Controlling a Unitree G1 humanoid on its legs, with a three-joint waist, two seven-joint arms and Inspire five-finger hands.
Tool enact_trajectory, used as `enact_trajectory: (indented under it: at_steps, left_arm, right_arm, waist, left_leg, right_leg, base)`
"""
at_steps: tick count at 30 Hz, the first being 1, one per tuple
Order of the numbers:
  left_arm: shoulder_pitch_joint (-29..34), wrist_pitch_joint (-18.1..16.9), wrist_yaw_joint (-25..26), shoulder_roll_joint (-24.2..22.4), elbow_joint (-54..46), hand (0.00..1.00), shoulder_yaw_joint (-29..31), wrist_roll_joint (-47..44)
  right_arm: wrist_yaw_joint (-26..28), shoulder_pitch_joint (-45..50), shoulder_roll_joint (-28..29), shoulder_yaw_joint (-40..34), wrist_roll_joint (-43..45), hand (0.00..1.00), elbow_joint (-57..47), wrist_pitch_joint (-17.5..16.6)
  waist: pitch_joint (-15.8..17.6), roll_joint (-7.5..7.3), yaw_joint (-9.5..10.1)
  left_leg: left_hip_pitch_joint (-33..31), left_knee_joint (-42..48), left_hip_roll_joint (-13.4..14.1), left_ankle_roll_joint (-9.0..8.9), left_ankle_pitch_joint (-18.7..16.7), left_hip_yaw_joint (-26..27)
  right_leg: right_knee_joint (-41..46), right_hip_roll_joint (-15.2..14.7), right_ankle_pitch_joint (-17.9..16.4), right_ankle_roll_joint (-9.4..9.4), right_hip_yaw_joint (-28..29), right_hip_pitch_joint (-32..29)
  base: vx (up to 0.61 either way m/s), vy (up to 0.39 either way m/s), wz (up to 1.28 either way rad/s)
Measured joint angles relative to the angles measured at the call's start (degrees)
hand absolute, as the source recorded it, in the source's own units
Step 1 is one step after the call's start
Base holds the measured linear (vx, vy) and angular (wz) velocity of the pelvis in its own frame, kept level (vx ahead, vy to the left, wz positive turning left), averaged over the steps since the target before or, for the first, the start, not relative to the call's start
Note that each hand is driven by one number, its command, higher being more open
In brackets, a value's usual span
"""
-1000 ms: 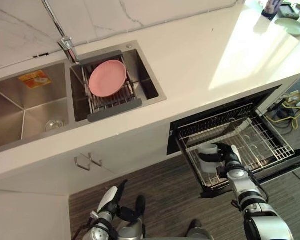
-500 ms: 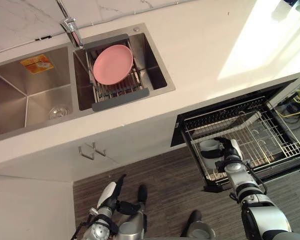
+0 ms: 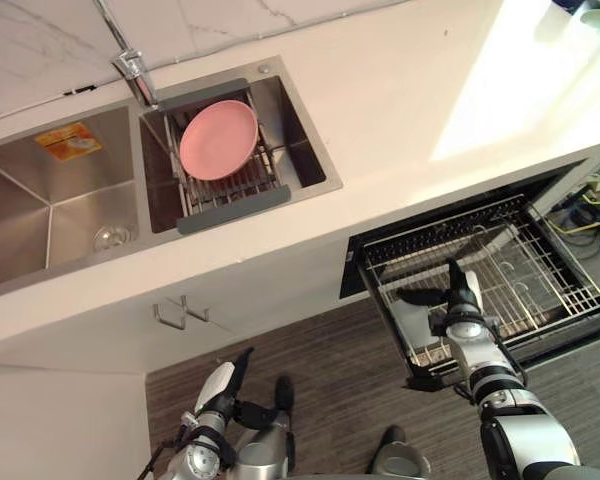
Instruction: Walk over to the sink, pick up the cup, carry it to the dishwasher, place the cup inside the dishwasher, then close the dishwasher door
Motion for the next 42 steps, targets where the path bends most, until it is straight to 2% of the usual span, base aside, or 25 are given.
enact_trajectory:
  at_steps: [4,8,14,15,16,17,18,19,20,23,25,26,27,28,29,31,32,33,34,35,36,37,38,40,42]
  left_arm:
    - [0.49,1.96,-1.54,-0.20,2.29,1.00,1.35,-1.41]
    - [2.20,3.69,-3.67,-2.43,6.12,1.00,7.84,-10.95]
    - [5.58,4.82,-4.10,-5.61,6.78,1.00,13.91,-16.99]
    - [5.88,4.85,-4.22,-5.71,6.80,1.00,14.36,-16.99]
    - [5.87,4.88,-4.59,-5.61,7.74,1.00,14.90,-16.91]
    - [5.74,4.87,-4.92,-5.49,8.44,1.00,14.99,-16.85]
    - [5.66,5.21,-5.45,-5.82,9.25,1.00,16.40,-16.92]
    - [5.80,5.44,-5.48,-6.70,9.11,1.00,17.17,-17.01]
    - [5.67,5.77,-5.53,-7.12,9.18,1.00,17.56,-17.05]
    - [5.34,6.94,-6.18,-6.99,8.85,1.00,18.22,-19.99]
    - [4.85,7.53,-5.95,-7.58,9.08,1.00,18.55,-20.96]
    - [4.48,7.54,-5.58,-7.53,9.46,1.00,18.63,-21.44]
    - [4.32,7.45,-5.16,-6.95,9.75,1.00,18.95,-21.78]
    - [4.57,7.12,-3.94,-7.87,9.99,1.00,21.17,-23.85]
    - [4.51,7.24,-3.55,-7.84,10.08,1.00,21.27,-23.88]
    - [4.52,7.38,-3.09,-7.65,10.29,1.00,21.32,-24.33]
    - [4.50,7.47,-2.37,-7.72,10.72,1.00,21.54,-25.05]
    - [4.58,7.44,-2.35,-7.76,10.75,1.00,21.73,-25.28]
    - [4.64,7.14,-2.46,-7.82,10.56,1.00,22.60,-25.30]
    - [4.71,6.95,-2.51,-7.78,10.36,1.00,22.71,-25.30]
    - [4.68,6.99,-2.61,-7.45,10.37,1.00,22.68,-25.28]
    - [4.66,7.13,-2.85,-7.25,10.43,1.00,22.55,-25.07]
    - [4.71,7.25,-3.13,-7.28,10.76,1.00,22.50,-24.60]
    - [4.78,7.52,-4.09,-6.97,11.05,1.00,22.15,-23.28]
    - [4.72,7.43,-4.44,-6.46,11.25,1.00,20.82,-22.43]
  right_arm:
    - [0.58,5.59,2.05,-3.67,6.71,1.00,-16.34,-4.88]
    - [10.15,12.85,5.62,-8.95,24.00,1.00,-33.36,-12.85]
    - [20.10,17.23,5.86,-20.81,41.64,1.00,-44.77,-18.49]
    - [20.83,18.23,6.16,-21.64,42.71,1.00,-45.93,-18.79]
    - [22.12,20.82,7.13,-23.57,44.06,1.00,-49.00,-19.44]
    - [22.48,22.22,7.46,-24.30,44.56,1.00,-50.50,-19.97]
    - [23.84,24.26,7.73,-25.49,44.84,1.00,-53.02,-21.01]
    - [24.59,24.70,7.35,-25.70,44.85,1.00,-53.60,-21.06]
    - [25.13,24.79,7.31,-25.69,44.89,1.00,-53.60,-21.02]
    - [27.49,24.48,7.35,-21.69,44.88,1.00,-53.62,-19.71]
    - [27.88,24.31,8.16,-18.17,44.88,1.00,-53.64,-18.40]
    - [27.43,24.25,9.23,-17.55,44.87,1.00,-53.60,-18.19]
    - [26.88,24.26,10.24,-17.11,44.88,1.00,-53.45,-18.13]
    - [25.69,24.53,12.44,-16.30,44.88,1.00,-52.46,-17.63]
    - [25.32,24.86,13.29,-15.86,44.84,1.00,-51.95,-17.61]
    - [24.38,25.68,14.67,-14.22,44.63,1.00,-50.97,-17.53]
    - [24.02,25.75,14.57,-12.44,44.30,1.00,-49.91,-17.46]
    - [23.75,25.75,14.61,-11.95,44.07,1.00,-49.31,-17.45]
    - [23.04,25.75,14.64,-11.15,44.07,1.00,-48.79,-17.38]
    - [22.88,25.64,14.63,-10.38,44.06,1.00,-48.80,-17.38]
    - [22.89,25.71,14.64,-10.23,44.00,1.00,-48.80,-17.38]
    - [22.49,25.81,14.61,-10.30,43.72,1.00,-48.82,-17.38]
    - [21.61,25.96,14.59,-10.36,43.51,1.00,-48.98,-17.38]
    - [20.79,26.18,14.46,-10.37,43.29,1.00,-49.41,-17.39]
    - [20.16,26.44,13.74,-10.46,43.29,1.00,-49.69,-17.41]
  waist:
    - [-2.78,-0.97,-1.13]
    - [-5.15,-2.55,-2.42]
    - [-8.69,-2.84,-2.60]
    - [-9.10,-2.94,-2.86]
    - [-9.52,-3.25,-4.22]
    - [-9.75,-3.76,-4.93]
    - [-10.26,-3.91,-6.12]
    - [-10.85,-2.90,-6.21]
    - [-11.09,-2.61,-6.17]
    - [-11.14,-2.99,-5.14]
    - [-10.92,-3.50,-3.96]
    - [-10.58,-4.05,-3.88]
    - [-10.08,-5.25,-3.67]
    - [-9.99,-5.40,-2.46]
    - [-9.98,-5.50,-2.39]
    - [-10.03,-5.83,-2.51]
    - [-9.94,-5.86,-2.63]
    - [-9.95,-5.84,-2.59]
    - [-9.88,-5.98,-2.26]
    - [-9.61,-6.82,-2.23]
    - [-9.62,-7.01,-2.44]
    - [-9.58,-6.97,-2.70]
    - [-9.58,-7.00,-2.74]
    - [-9.60,-7.04,-2.79]
    - [-9.67,-7.09,-3.22]
  left_leg:
    - [1.09,0.01,0.51,-0.20,-0.76,1.75]
    - [2.18,0.03,1.43,-0.76,-1.16,2.98]
    - [1.48,-0.05,2.19,-1.09,-2.28,2.76]
    - [1.33,-0.05,2.51,-0.47,-2.75,4.38]
    - [1.15,0.05,3.64,-0.24,-3.26,10.53]
    - [0.90,0.20,4.21,-0.15,-3.29,13.77]
    - [-1.00,5.39,6.63,1.05,-4.07,22.07]
    - [-3.16,8.96,8.29,1.14,-4.11,23.60]
    - [-4.26,10.46,8.35,0.65,-3.54,22.81]
    - [-5.15,9.52,5.56,1.91,-3.32,20.44]
    - [-3.48,2.02,1.58,2.86,-0.50,19.75]
    - [-3.11,-0.23,-0.24,2.39,-0.75,19.67]
    - [-3.51,1.64,-0.95,3.09,-0.83,19.70]
    - [-4.63,8.49,-1.75,5.06,-4.64,18.25]
    - [-4.70,8.72,-2.29,5.26,-5.15,17.92]
    - [-4.17,6.90,-4.04,5.87,-5.57,16.69]
    - [-4.22,6.22,-4.32,6.68,-5.71,16.19]
    - [-4.15,6.26,-4.16,7.01,-5.68,15.82]
    - [-3.91,6.25,-3.84,7.91,-6.10,15.14]
    - [-3.42,5.74,-3.68,8.48,-6.46,13.95]
    - [-3.25,5.41,-3.58,8.76,-6.39,12.71]
    - [-2.76,5.01,-3.32,8.94,-6.44,11.08]
    - [-1.19,4.29,-3.23,9.16,-6.59,9.46]
    - [1.42,3.30,-4.04,9.42,-7.27,7.37]
    - [1.92,3.81,-4.89,9.26,-8.04,5.76]
  right_leg:
    - [-1.01,0.68,0.10,0.07,1.80,0.26]
    - [-2.17,1.36,0.51,0.11,2.84,1.14]
    - [-2.38,2.15,0.57,-0.12,1.67,1.31]
    - [-2.71,2.10,0.60,-0.16,1.04,1.64]
    - [-3.83,1.91,0.96,-0.12,-2.41,3.34]
    - [-4.51,1.57,1.18,0.04,-4.45,4.13]
    - [-4.77,0.19,1.37,0.34,-7.77,5.23]
    - [-4.12,0.27,1.36,0.45,-8.83,5.09]
    - [-3.63,0.32,1.29,0.57,-9.29,5.08]
    - [-1.24,-2.08,1.46,0.85,-11.18,4.75]
    - [-0.52,-4.16,0.26,0.55,-13.02,3.94]
    - [0.07,-5.42,-0.40,0.63,-13.54,3.45]
    - [0.80,-7.21,-0.82,0.69,-13.47,2.93]
    - [4.19,-9.03,-1.82,0.28,-12.61,1.91]
    - [5.17,-9.77,-2.46,-1.27,-12.65,1.79]
    - [8.05,-11.35,-3.86,-9.04,-12.88,0.68]
    - [10.99,-11.95,-0.44,-12.93,-11.98,-0.82]
    - [12.68,-12.14,1.43,-12.99,-11.03,-1.78]
    - [15.36,-12.05,4.58,-13.32,-8.42,-3.30]
    - [18.20,-11.08,5.03,-11.92,-3.84,-4.68]
    - [19.81,-9.43,3.23,-9.74,-1.10,-5.25]
    - [21.91,-6.58,-0.46,-7.84,1.91,-6.00]
    - [24.15,-2.94,-4.49,-6.96,3.89,-6.73]
    - [25.64,0.53,-8.71,-6.83,4.88,-9.07]
    - [24.97,2.26,-9.43,-6.28,8.36,-12.53]
  base:
    - [-0.02,-0.016,-0.25]
    - [0.04,-0.038,-0.17]
    - [0.00,-0.034,0.04]
    - [-0.05,-0.025,0.58]
    - [-0.03,-0.020,0.76]
    - [0.00,0.016,1.28]
    - [-0.02,0.049,1.10]
    - [-0.03,0.066,0.99]
    - [-0.04,0.096,0.65]
    - [-0.02,0.140,0.52]
    - [-0.07,0.177,0.45]
    - [-0.06,0.201,0.45]
    - [0.03,0.185,0.25]
    - [0.11,0.128,0.16]
    - [0.12,0.112,0.15]
    - [0.07,0.124,0.23]
    - [0.08,0.147,0.19]
    - [0.13,0.174,0.24]
    - [0.16,0.164,0.29]
    - [0.16,0.141,0.40]
    - [0.13,0.080,0.55]
    - [0.11,0.018,0.69]
    - [0.15,0.023,0.68]
    - [0.15,0.032,0.59]
    - [0.15,0.016,0.62]
